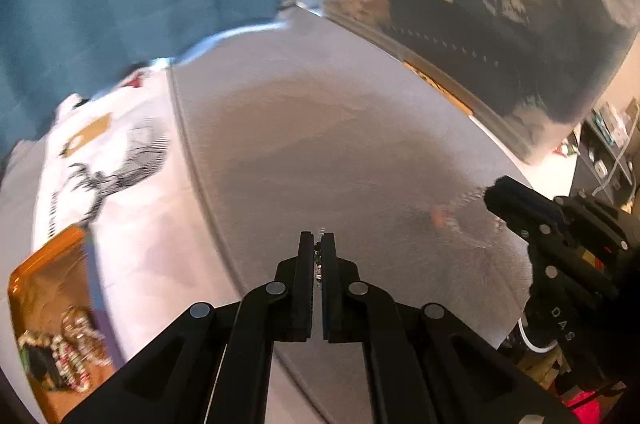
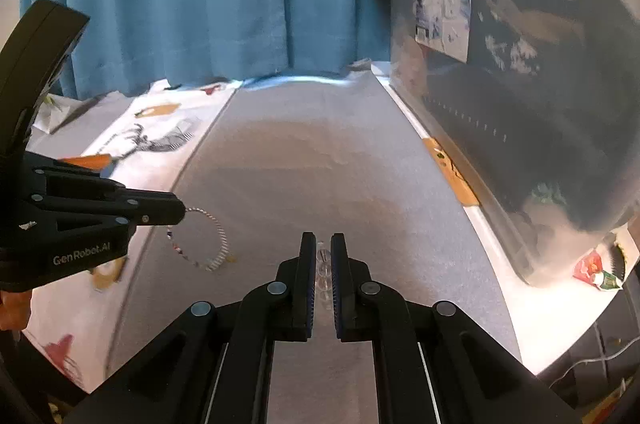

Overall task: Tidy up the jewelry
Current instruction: 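Carry the silver chain and clear bead bracelets over the copper tray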

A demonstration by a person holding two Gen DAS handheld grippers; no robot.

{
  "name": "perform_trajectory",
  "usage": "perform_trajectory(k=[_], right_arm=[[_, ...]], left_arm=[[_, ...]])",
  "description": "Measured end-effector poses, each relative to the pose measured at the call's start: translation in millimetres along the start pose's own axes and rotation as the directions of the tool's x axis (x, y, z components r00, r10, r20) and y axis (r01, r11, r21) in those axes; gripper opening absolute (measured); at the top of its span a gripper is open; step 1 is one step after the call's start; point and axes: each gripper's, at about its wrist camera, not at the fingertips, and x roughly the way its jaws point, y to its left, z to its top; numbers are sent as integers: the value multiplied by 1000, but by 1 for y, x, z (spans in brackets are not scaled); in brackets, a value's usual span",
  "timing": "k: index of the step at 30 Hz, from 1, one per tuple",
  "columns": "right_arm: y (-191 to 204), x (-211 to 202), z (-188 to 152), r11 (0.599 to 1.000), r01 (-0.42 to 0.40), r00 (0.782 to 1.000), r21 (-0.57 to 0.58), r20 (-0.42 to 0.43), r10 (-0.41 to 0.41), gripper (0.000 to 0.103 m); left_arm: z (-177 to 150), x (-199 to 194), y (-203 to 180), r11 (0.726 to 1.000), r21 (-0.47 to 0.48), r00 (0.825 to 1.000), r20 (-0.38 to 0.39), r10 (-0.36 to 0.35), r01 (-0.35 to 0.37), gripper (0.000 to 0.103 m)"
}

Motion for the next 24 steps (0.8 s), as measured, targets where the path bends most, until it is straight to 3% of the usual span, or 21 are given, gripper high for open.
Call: perform_trajectory(k=[12,24], right_arm=[[87,-55,30,994,-67,994,-87,77,74,8],[211,-84,48,962,-197,971,-189,98,218,8]], left_arm=[[-38,-98,74,986,-127,988,99,121,-108,1],[-91,-176,169,936,-269,953,140,270,-226,1]])
